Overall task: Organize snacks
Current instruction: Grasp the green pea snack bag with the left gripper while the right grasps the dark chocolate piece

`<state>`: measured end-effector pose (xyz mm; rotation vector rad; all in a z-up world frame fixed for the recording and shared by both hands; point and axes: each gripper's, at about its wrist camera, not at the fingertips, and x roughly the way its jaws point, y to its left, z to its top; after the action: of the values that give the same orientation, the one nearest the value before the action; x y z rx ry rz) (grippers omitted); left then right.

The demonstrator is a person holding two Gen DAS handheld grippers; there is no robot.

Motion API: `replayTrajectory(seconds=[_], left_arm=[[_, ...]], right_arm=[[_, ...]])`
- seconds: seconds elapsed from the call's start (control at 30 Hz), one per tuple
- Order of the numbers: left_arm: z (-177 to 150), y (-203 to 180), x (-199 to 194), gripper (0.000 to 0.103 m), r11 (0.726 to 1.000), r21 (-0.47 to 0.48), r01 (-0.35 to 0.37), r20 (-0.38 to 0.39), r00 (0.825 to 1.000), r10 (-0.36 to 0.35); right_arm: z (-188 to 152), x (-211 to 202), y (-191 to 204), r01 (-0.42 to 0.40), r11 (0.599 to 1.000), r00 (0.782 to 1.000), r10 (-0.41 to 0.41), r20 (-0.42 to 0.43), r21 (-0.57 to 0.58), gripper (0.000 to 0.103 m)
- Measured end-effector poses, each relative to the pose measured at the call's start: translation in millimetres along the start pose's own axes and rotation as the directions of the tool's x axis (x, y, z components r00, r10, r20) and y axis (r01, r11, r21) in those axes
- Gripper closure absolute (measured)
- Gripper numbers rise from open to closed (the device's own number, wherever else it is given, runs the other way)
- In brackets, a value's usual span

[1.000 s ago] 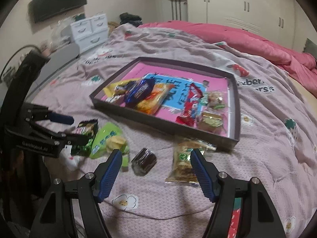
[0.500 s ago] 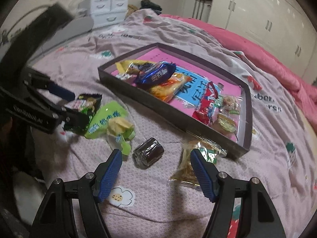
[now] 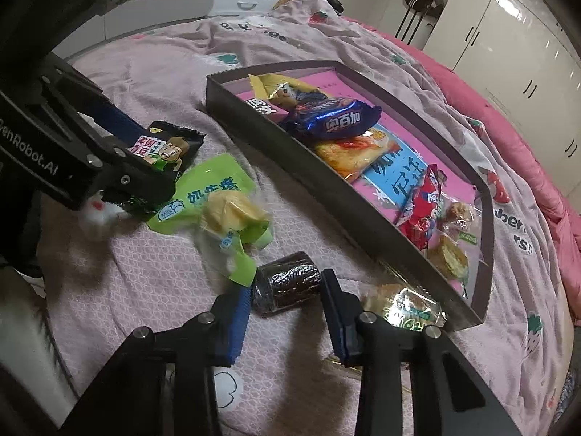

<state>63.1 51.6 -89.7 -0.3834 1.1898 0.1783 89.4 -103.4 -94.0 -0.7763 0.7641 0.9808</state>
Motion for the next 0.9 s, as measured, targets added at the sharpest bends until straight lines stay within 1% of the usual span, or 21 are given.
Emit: replayTrajectory(seconds=[0.03,0.07,0.1,0.13,0.17,0.27,0.47,0.57,0.63,0.7,0.83,0.9], left_arm=[[0,1,0,0.034,1.000,-0.003,0.007,0.002,1.000,-0.007],[-1,3,-1,0.045,1.000,-0.005,0.010,0.004,1.000,-0.010],[-1,6,-2,0.050,1.000,-0.008,0.019,0.005,1.000,-0.019],[0,7,-2,0.059,1.000,-0.010,0.024,0.004,1.000,-0.024],[0,8,-2,0.064,1.000,-0.013,0.028,0.004,1.000,-0.028],[1,15,-4,0.066,0.998,-0.032,0.051,0.004,0.999,-0.051],[-1,18,-19,0.068,0.997,-0.036,0.067,0.032,0.997,-0.066],[1,19,-32,0.068,0.998,-0.033,0.062,0.081,0.995,-0.059],[3,20,-42,0.068,0.997,-0.029,0.069,0.113,0.991,-0.065],[6,17,-51,0.068,0.998,-0.012,0.061,0.151,0.987,-0.058],[17,11,-63,0.068,0.998,0.009,0.057,0.214,0.975,-0.058],[26,8,-66,0.068,0.998,0.010,0.068,0.231,0.971,-0.068]], right_arm=[[-1,-2,-3,-0.015,1.000,1.000,0.015,0.001,0.024,0.066],[-2,-3,-6,-0.028,0.999,1.000,0.028,0.001,0.046,0.066],[-3,-5,-9,-0.035,0.997,0.999,0.035,0.001,0.064,0.066],[-5,-7,-12,-0.036,0.996,0.999,0.036,0.002,0.080,0.066],[-6,-10,-14,-0.036,0.994,0.999,0.036,0.003,0.100,0.066],[-10,-21,-24,-0.054,0.986,0.998,0.050,0.030,0.159,0.066],[-10,-43,-44,-0.120,0.953,0.987,0.084,0.137,0.277,0.066],[-9,-53,-51,-0.135,0.941,0.978,0.077,0.193,0.311,0.066],[-7,-59,-56,-0.136,0.935,0.973,0.063,0.223,0.328,0.066],[-7,-64,-63,-0.142,0.925,0.966,0.051,0.255,0.352,0.066],[-5,-68,-74,-0.138,0.910,0.958,0.023,0.285,0.392,0.066],[-4,-69,-79,-0.138,0.902,0.956,0.014,0.292,0.408,0.066]])
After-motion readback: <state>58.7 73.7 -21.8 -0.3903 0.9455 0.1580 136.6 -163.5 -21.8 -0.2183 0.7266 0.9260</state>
